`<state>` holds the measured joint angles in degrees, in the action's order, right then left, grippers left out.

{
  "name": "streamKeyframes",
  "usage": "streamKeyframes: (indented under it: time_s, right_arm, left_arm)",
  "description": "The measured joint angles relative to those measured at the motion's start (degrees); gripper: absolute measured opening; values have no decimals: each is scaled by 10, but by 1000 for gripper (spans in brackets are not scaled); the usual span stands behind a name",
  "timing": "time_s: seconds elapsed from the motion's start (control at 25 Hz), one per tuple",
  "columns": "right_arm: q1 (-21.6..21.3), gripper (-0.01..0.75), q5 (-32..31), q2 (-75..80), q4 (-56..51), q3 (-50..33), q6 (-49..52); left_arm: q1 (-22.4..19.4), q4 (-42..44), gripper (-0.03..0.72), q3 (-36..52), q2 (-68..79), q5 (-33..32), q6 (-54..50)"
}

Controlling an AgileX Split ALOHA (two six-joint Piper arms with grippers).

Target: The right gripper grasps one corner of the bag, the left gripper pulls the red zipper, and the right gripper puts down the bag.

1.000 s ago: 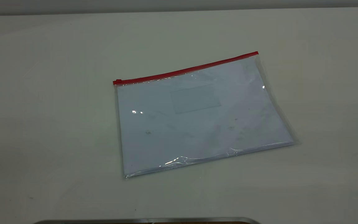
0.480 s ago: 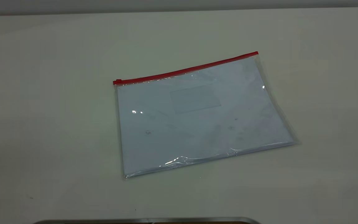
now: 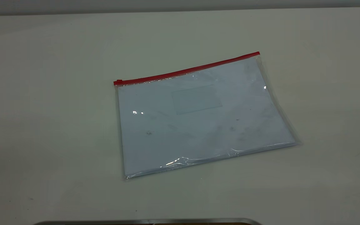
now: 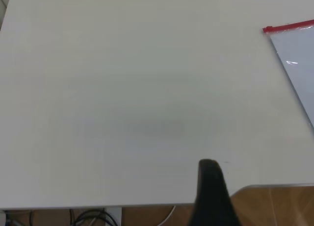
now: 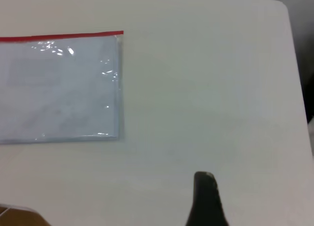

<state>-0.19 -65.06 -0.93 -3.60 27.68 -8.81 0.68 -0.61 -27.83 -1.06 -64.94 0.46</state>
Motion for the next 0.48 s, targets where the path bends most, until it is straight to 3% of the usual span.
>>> streamKeyframes:
  time_s: [0.48]
  right_arm:
    - [0,578,0,0,2,0,6]
  left_arm:
    - [0,0,583,0,0,0,0]
